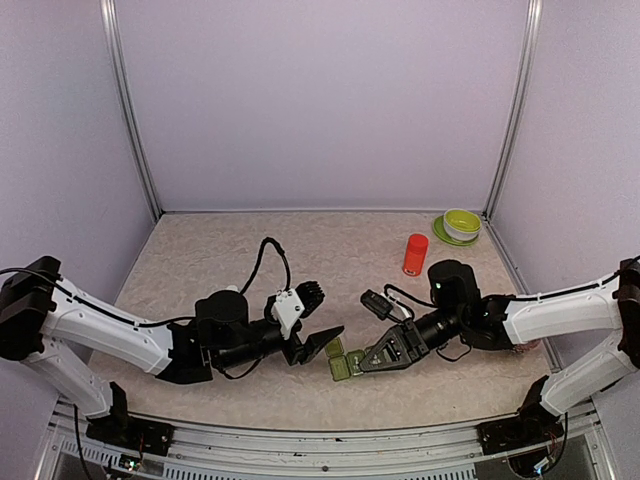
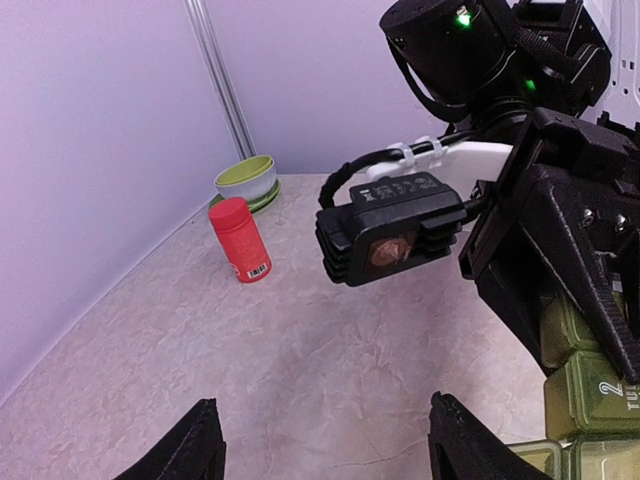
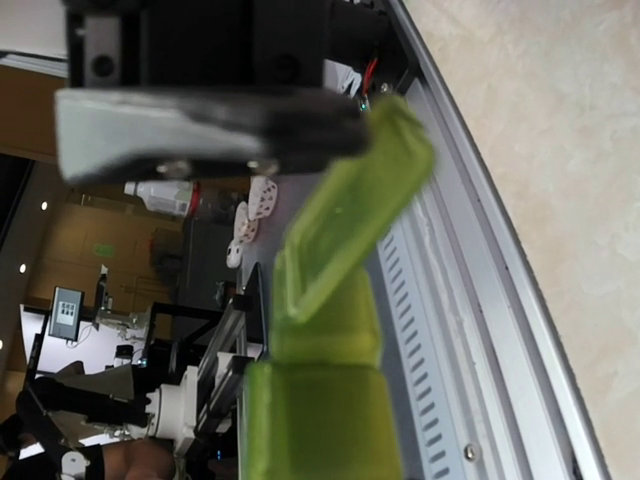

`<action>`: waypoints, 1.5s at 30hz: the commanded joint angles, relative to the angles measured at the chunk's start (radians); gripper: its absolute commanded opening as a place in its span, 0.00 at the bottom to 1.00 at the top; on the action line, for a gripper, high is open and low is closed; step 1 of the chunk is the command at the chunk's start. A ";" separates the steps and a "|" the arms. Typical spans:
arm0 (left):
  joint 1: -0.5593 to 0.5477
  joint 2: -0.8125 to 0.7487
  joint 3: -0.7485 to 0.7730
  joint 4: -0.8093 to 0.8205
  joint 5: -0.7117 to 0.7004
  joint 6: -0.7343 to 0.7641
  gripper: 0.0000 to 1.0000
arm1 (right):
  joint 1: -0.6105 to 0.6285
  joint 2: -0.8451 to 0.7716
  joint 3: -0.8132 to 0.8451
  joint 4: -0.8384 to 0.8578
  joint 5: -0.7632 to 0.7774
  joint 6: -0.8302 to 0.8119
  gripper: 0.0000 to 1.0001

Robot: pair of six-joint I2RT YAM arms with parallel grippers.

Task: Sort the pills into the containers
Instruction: Open the lid of the pill container in the compartment, then place the pill container at the center of the board.

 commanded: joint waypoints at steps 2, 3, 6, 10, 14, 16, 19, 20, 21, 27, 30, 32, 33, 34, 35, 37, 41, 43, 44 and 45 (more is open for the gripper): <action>0.008 0.012 0.022 -0.021 0.015 -0.015 0.67 | 0.005 -0.008 0.040 0.013 -0.029 -0.017 0.16; 0.010 0.010 0.022 -0.025 0.024 -0.015 0.67 | 0.004 -0.008 0.044 0.006 -0.029 -0.022 0.16; 0.011 0.004 0.016 -0.027 0.055 -0.015 0.67 | 0.001 -0.011 0.057 -0.008 -0.028 -0.035 0.16; 0.011 -0.004 0.007 -0.025 0.092 -0.014 0.67 | -0.008 -0.013 0.064 -0.012 -0.031 -0.036 0.16; 0.013 -0.006 0.008 -0.025 0.073 -0.012 0.67 | -0.011 -0.010 0.075 -0.021 -0.031 -0.042 0.16; 0.019 -0.009 0.010 -0.021 0.037 -0.020 0.68 | -0.012 -0.002 0.079 -0.033 -0.032 -0.050 0.16; 0.042 -0.028 0.010 -0.013 -0.040 -0.042 0.69 | -0.016 0.005 0.076 -0.037 -0.031 -0.053 0.17; 0.049 -0.035 0.009 -0.012 -0.068 -0.049 0.69 | -0.018 0.008 0.076 -0.037 -0.029 -0.054 0.17; 0.055 -0.047 0.008 -0.010 -0.100 -0.051 0.71 | -0.021 0.010 0.075 -0.037 -0.027 -0.055 0.17; 0.078 -0.134 -0.031 0.003 -0.187 -0.072 0.74 | -0.046 0.037 0.068 -0.038 -0.023 -0.064 0.18; 0.080 -0.175 -0.055 0.004 -0.217 -0.084 0.74 | -0.059 0.067 0.069 -0.022 -0.031 -0.068 0.18; 0.081 -0.197 -0.075 0.003 -0.235 -0.095 0.75 | -0.067 0.091 0.078 -0.022 -0.035 -0.076 0.18; 0.081 -0.205 -0.087 0.004 -0.243 -0.099 0.75 | -0.069 0.105 0.087 -0.025 -0.038 -0.083 0.19; 0.081 -0.213 -0.097 0.004 -0.249 -0.104 0.75 | -0.073 0.123 0.097 -0.036 -0.039 -0.096 0.19; 0.080 -0.218 -0.110 0.004 -0.252 -0.105 0.75 | -0.077 0.139 0.109 -0.054 -0.038 -0.108 0.19; 0.079 -0.223 -0.130 0.004 -0.258 -0.108 0.75 | -0.083 0.179 0.131 -0.061 -0.041 -0.125 0.19; 0.080 -0.215 -0.162 0.001 -0.273 -0.118 0.75 | -0.102 0.273 0.182 -0.073 -0.040 -0.151 0.20; 0.079 -0.210 -0.172 0.001 -0.276 -0.126 0.75 | -0.112 0.327 0.211 -0.078 -0.040 -0.159 0.20; 0.080 -0.207 -0.179 0.003 -0.276 -0.128 0.75 | -0.115 0.356 0.235 -0.083 -0.043 -0.165 0.20; 0.081 -0.205 -0.185 0.008 -0.278 -0.129 0.75 | -0.119 0.384 0.253 -0.085 -0.047 -0.171 0.20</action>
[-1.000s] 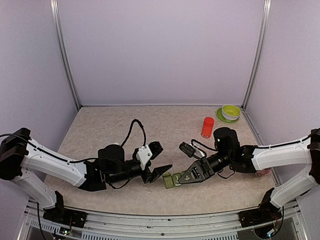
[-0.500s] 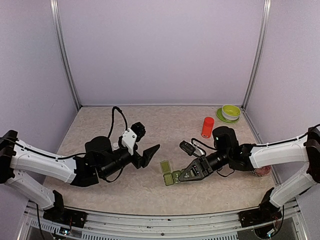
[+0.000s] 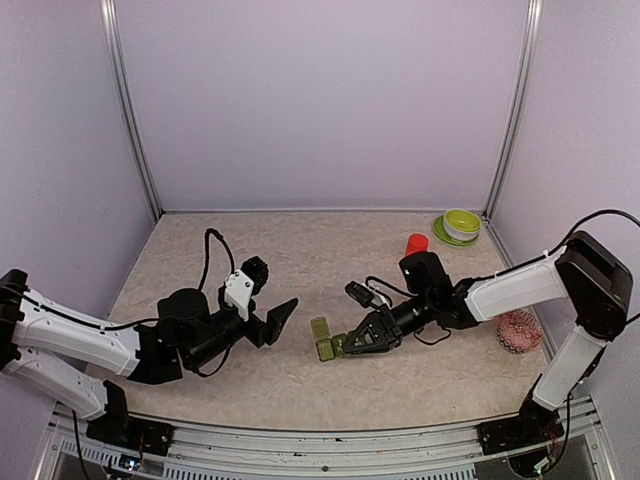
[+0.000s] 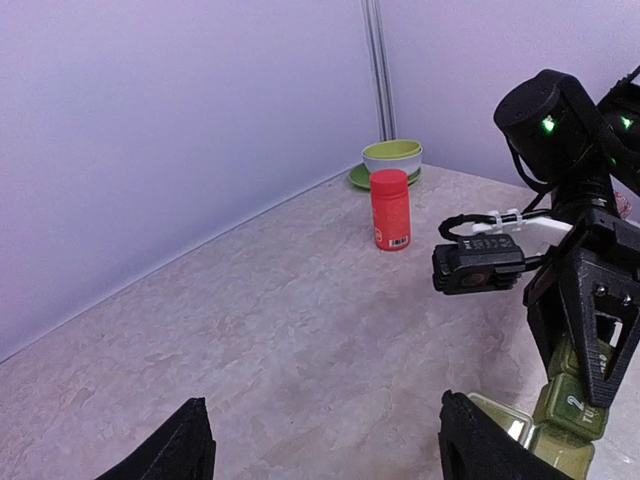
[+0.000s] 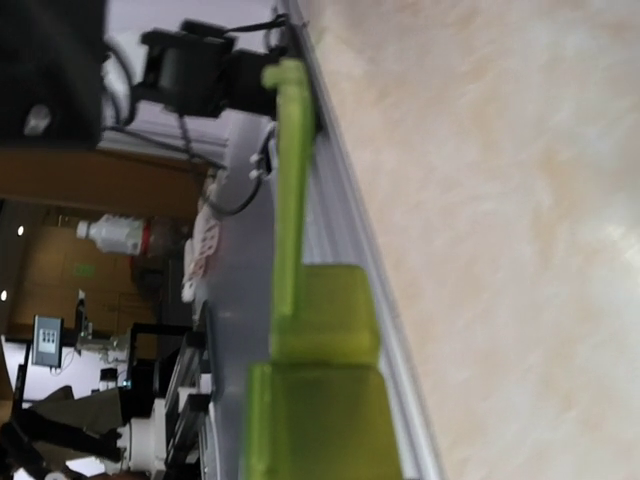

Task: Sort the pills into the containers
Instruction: Place the pill container at the center of the board.

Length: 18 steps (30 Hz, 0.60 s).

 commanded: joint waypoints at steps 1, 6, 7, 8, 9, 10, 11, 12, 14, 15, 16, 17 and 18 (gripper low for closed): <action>0.005 0.007 -0.028 0.024 -0.030 -0.020 0.75 | -0.027 0.116 0.085 -0.030 -0.021 -0.051 0.20; 0.007 0.008 -0.041 0.043 -0.034 -0.014 0.75 | -0.048 0.230 0.165 -0.064 -0.015 -0.072 0.20; 0.009 0.008 -0.043 0.045 -0.034 -0.015 0.75 | -0.051 0.248 0.179 -0.072 -0.012 -0.076 0.20; 0.010 0.009 -0.047 0.047 -0.034 -0.018 0.75 | -0.056 0.266 0.191 -0.082 -0.005 -0.081 0.20; 0.010 0.010 -0.049 0.049 -0.033 -0.019 0.75 | -0.058 0.289 0.204 -0.097 0.005 -0.086 0.20; 0.013 0.008 -0.054 0.053 -0.034 -0.022 0.75 | -0.061 0.297 0.215 -0.108 0.010 -0.092 0.20; 0.012 0.008 -0.060 0.056 -0.033 -0.026 0.75 | -0.064 0.315 0.224 -0.114 0.012 -0.094 0.20; 0.014 0.008 -0.062 0.062 -0.033 -0.029 0.75 | -0.067 0.327 0.235 -0.124 0.014 -0.099 0.20; 0.018 0.006 -0.069 0.067 -0.029 -0.033 0.75 | -0.074 0.344 0.255 -0.152 0.026 -0.114 0.21; 0.021 0.007 -0.070 0.067 -0.026 -0.035 0.75 | -0.077 0.351 0.263 -0.168 0.032 -0.123 0.22; 0.023 0.008 -0.071 0.067 -0.025 -0.038 0.75 | -0.082 0.357 0.275 -0.191 0.038 -0.132 0.22; 0.025 0.009 -0.071 0.068 -0.025 -0.038 0.75 | -0.084 0.363 0.289 -0.217 0.047 -0.142 0.23; 0.029 0.010 -0.073 0.068 -0.022 -0.041 0.75 | -0.087 0.367 0.301 -0.238 0.056 -0.151 0.23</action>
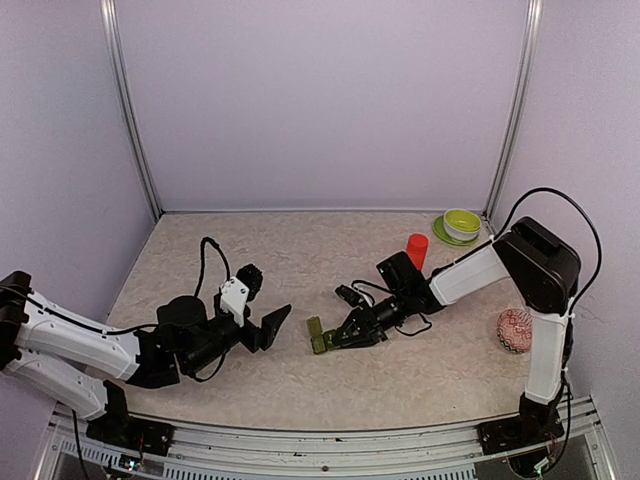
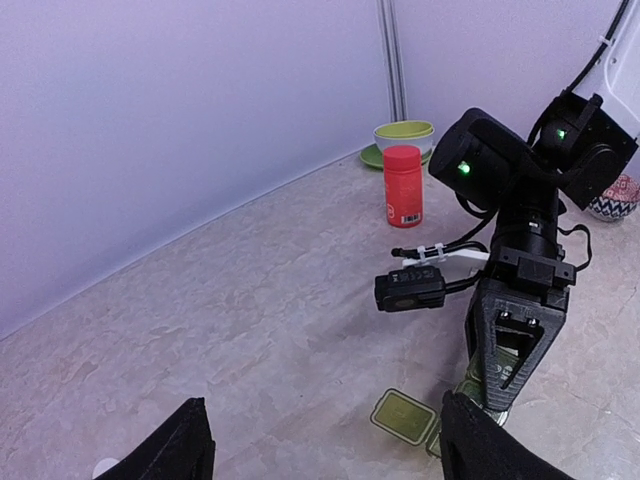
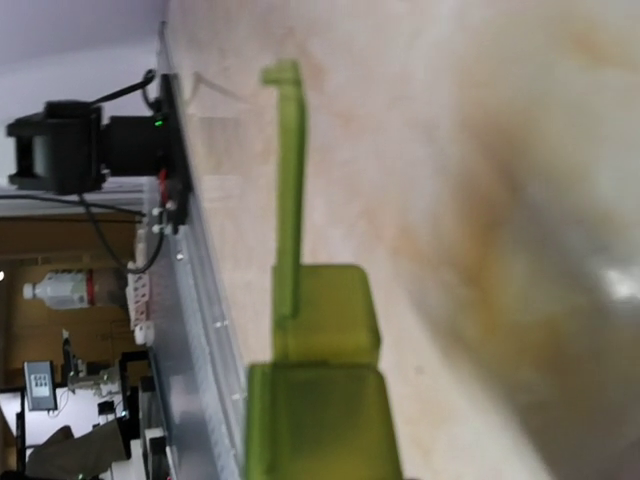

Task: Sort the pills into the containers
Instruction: Place the pill container at the center of the board.

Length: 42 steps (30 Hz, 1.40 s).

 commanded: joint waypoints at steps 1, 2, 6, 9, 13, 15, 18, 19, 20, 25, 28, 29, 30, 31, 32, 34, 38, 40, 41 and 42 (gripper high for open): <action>0.017 0.005 -0.009 0.036 -0.005 -0.018 0.75 | -0.022 0.027 0.066 -0.125 0.043 -0.066 0.24; 0.018 0.002 -0.010 0.037 -0.005 -0.019 0.75 | -0.023 0.029 0.079 -0.150 0.053 -0.081 0.24; 0.024 -0.017 -0.018 0.036 -0.005 -0.024 0.75 | -0.031 0.042 0.110 -0.227 0.085 -0.120 0.29; 0.031 -0.027 -0.023 0.034 -0.002 -0.032 0.75 | -0.033 0.048 0.125 -0.271 0.112 -0.145 0.32; 0.034 -0.034 -0.026 0.032 0.000 -0.036 0.75 | -0.038 0.050 0.143 -0.337 0.160 -0.181 0.36; 0.034 -0.040 -0.027 0.030 0.001 -0.038 0.75 | -0.045 0.047 0.143 -0.359 0.175 -0.183 0.36; 0.034 -0.047 -0.030 0.031 0.006 -0.039 0.75 | -0.056 0.032 0.143 -0.394 0.208 -0.230 0.40; 0.034 -0.049 -0.032 0.031 0.007 -0.040 0.75 | -0.063 0.026 0.139 -0.403 0.217 -0.236 0.41; 0.034 -0.050 -0.032 0.030 0.009 -0.040 0.75 | -0.070 0.019 0.136 -0.411 0.222 -0.242 0.42; 0.034 -0.056 -0.034 0.029 0.012 -0.044 0.75 | -0.093 -0.027 0.116 -0.441 0.235 -0.267 0.44; 0.034 -0.049 -0.031 0.029 0.013 -0.044 0.75 | -0.093 -0.048 0.098 -0.452 0.241 -0.273 0.46; 0.034 -0.045 -0.029 0.027 0.015 -0.044 0.75 | -0.093 -0.054 0.092 -0.460 0.244 -0.278 0.46; 0.034 -0.042 -0.027 0.026 0.017 -0.045 0.75 | -0.093 -0.059 0.088 -0.466 0.248 -0.286 0.46; 0.034 -0.040 -0.026 0.024 0.021 -0.046 0.75 | -0.093 -0.066 0.084 -0.474 0.256 -0.293 0.46; 0.034 -0.039 -0.025 0.025 0.026 -0.047 0.75 | -0.093 -0.074 0.080 -0.485 0.273 -0.299 0.46; 0.034 -0.036 -0.024 0.025 0.027 -0.049 0.75 | -0.094 -0.090 0.074 -0.507 0.310 -0.314 0.46; 0.034 -0.030 -0.023 0.026 0.034 -0.051 0.75 | -0.094 -0.130 0.069 -0.552 0.419 -0.342 0.48; 0.034 -0.025 -0.022 0.025 0.036 -0.050 0.75 | -0.095 -0.148 0.068 -0.567 0.459 -0.356 0.49; 0.034 -0.021 -0.022 0.026 0.039 -0.049 0.76 | -0.094 -0.154 0.066 -0.574 0.473 -0.361 0.50; 0.034 -0.016 -0.019 0.025 0.040 -0.048 0.75 | -0.094 -0.162 0.066 -0.580 0.488 -0.364 0.50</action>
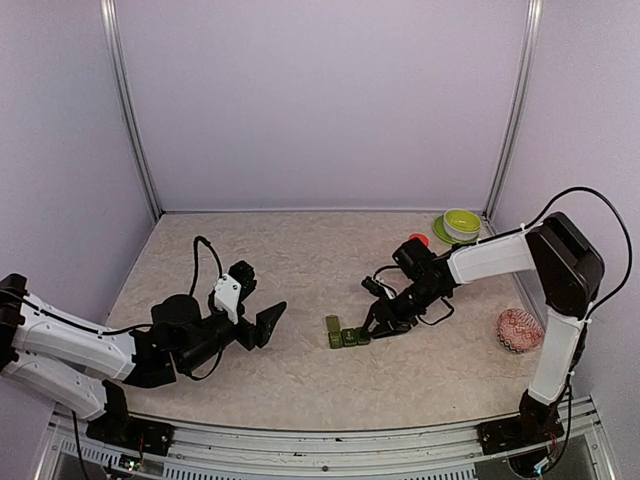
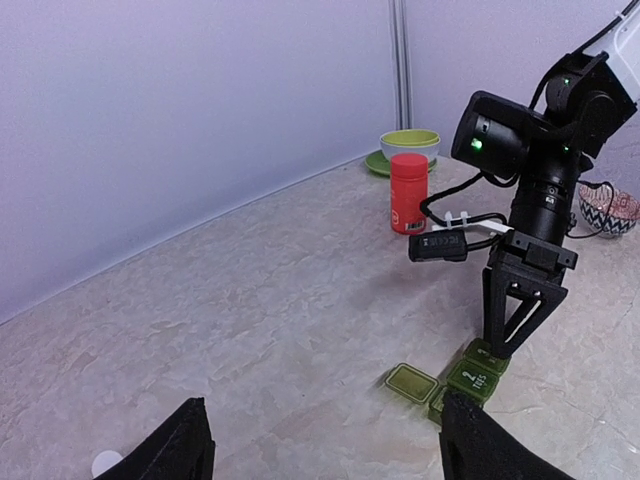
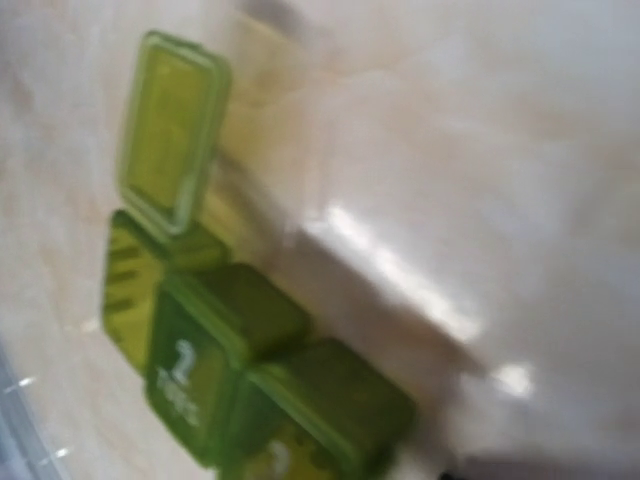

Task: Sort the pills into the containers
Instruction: Place the pill container at the center of the board, then place the pill bottle at the center of the board.

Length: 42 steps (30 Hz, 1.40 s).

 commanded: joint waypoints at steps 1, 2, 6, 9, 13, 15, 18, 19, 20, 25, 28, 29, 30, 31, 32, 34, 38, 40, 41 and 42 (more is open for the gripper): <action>0.006 0.022 0.007 0.017 0.023 -0.003 0.76 | -0.005 -0.057 -0.019 -0.057 0.116 -0.043 0.51; 0.007 0.025 0.010 0.015 0.024 -0.002 0.76 | -0.005 -0.066 -0.029 -0.050 0.116 -0.041 0.51; 0.006 0.039 0.012 0.015 0.037 -0.001 0.79 | -0.005 -0.100 -0.089 0.006 0.090 -0.007 0.51; 0.011 0.066 0.021 0.019 0.050 -0.005 0.82 | 0.002 -0.123 -0.130 0.038 0.063 -0.006 0.51; 0.017 0.091 0.036 0.018 0.074 -0.017 0.91 | 0.004 -0.179 -0.158 0.043 0.091 -0.036 0.51; 0.020 0.103 0.046 0.004 0.083 -0.027 0.94 | 0.002 -0.224 -0.160 0.034 0.150 -0.059 0.53; 0.020 0.107 0.049 0.004 0.102 -0.032 0.99 | -0.001 -0.288 -0.162 0.034 0.280 -0.104 0.59; 0.020 0.110 0.048 0.005 0.101 -0.032 0.99 | -0.003 -0.305 -0.165 0.042 0.310 -0.117 0.62; 0.021 0.110 0.047 0.005 0.100 -0.034 0.99 | -0.006 -0.327 -0.173 0.057 0.340 -0.129 0.65; 0.022 0.110 0.043 0.007 0.085 -0.034 0.99 | -0.014 -0.448 -0.234 0.164 0.458 -0.170 1.00; 0.024 0.108 0.042 0.011 0.084 -0.038 0.99 | -0.021 -0.521 -0.274 0.227 0.544 -0.174 1.00; 0.023 0.110 0.042 0.011 0.083 -0.038 0.99 | -0.024 -0.550 -0.290 0.252 0.574 -0.171 1.00; 0.023 0.111 0.044 0.011 0.083 -0.041 0.99 | -0.029 -0.575 -0.309 0.279 0.597 -0.169 1.00; 0.023 0.114 0.046 0.011 0.083 -0.045 0.99 | -0.034 -0.602 -0.326 0.308 0.624 -0.161 1.00; 0.025 0.119 0.050 0.007 0.082 -0.050 0.99 | -0.040 -0.625 -0.341 0.329 0.667 -0.144 1.00; 0.028 0.130 0.061 -0.003 0.084 -0.058 0.99 | -0.056 -0.657 -0.363 0.368 0.747 -0.111 1.00; 0.032 0.148 0.102 -0.064 0.107 -0.077 0.99 | -0.138 -0.644 -0.361 0.430 0.689 -0.092 1.00; 0.035 0.149 0.117 -0.082 0.128 -0.090 0.99 | -0.171 -0.592 -0.328 0.437 0.666 -0.088 0.99; 0.038 0.149 0.122 -0.086 0.137 -0.099 0.99 | -0.183 -0.562 -0.312 0.444 0.655 -0.089 0.99; 0.042 0.148 0.123 -0.090 0.149 -0.107 0.99 | -0.193 -0.531 -0.294 0.447 0.646 -0.086 0.99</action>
